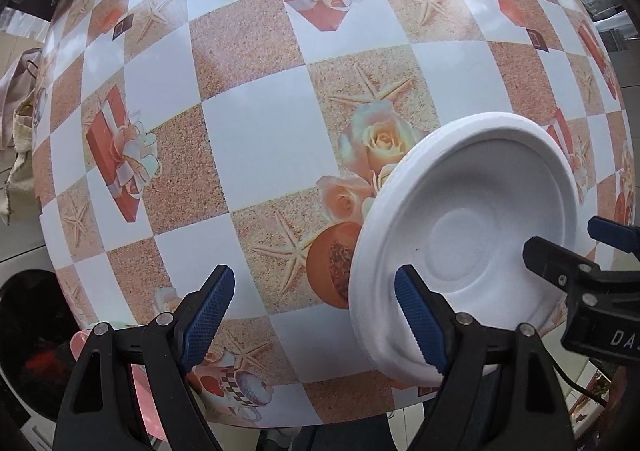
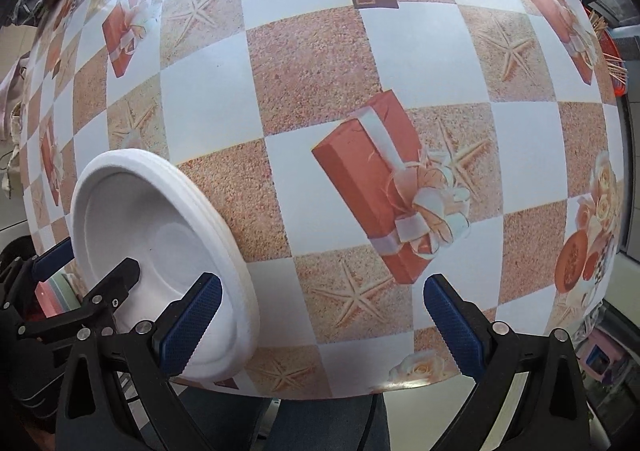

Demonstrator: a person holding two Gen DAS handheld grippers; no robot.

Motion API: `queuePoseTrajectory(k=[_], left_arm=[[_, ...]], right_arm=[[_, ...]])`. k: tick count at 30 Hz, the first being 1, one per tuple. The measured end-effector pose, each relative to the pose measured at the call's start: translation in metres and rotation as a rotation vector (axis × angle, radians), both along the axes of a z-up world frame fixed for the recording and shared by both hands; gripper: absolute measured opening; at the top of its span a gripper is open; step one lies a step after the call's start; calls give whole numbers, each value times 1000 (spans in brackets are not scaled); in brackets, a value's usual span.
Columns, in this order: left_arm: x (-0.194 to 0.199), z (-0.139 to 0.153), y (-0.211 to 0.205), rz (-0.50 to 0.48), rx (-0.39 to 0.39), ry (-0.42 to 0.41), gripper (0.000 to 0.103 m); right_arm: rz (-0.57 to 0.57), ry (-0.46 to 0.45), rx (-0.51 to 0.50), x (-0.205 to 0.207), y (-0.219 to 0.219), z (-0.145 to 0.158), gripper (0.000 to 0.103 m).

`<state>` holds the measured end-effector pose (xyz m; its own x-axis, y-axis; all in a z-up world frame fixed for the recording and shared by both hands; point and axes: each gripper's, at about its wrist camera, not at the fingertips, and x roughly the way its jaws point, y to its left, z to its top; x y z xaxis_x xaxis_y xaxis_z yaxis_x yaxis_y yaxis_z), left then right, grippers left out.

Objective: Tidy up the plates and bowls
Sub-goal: 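Grasp the stacked white bowls' rim with the right tool and lift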

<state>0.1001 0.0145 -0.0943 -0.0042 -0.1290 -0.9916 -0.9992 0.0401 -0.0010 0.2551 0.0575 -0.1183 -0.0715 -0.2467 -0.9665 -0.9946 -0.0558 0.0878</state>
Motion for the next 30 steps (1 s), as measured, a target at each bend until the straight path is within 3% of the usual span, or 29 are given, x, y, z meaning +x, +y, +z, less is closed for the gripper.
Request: queuePoseTrajectory(k=[3,9,11,26,30], left_arm=[[-4,-10,-3,17,3,-30,85],[-16,-25,-7,47,27,-51,103],[-22,-30,-7,75,23,-90,103],[-25,-38,-12,83,64,-77,103],[-28,-38,-14,97,42,-71,103]], right_arm=[[49,-8,-8,-5,3,-9,101],[54,17,-24,-18,8,-20,102],[52,19,-25,-21,7,-19,103],[29,34,10,-8,3,-14,103],[8,33,6,-6,5,-13,103]])
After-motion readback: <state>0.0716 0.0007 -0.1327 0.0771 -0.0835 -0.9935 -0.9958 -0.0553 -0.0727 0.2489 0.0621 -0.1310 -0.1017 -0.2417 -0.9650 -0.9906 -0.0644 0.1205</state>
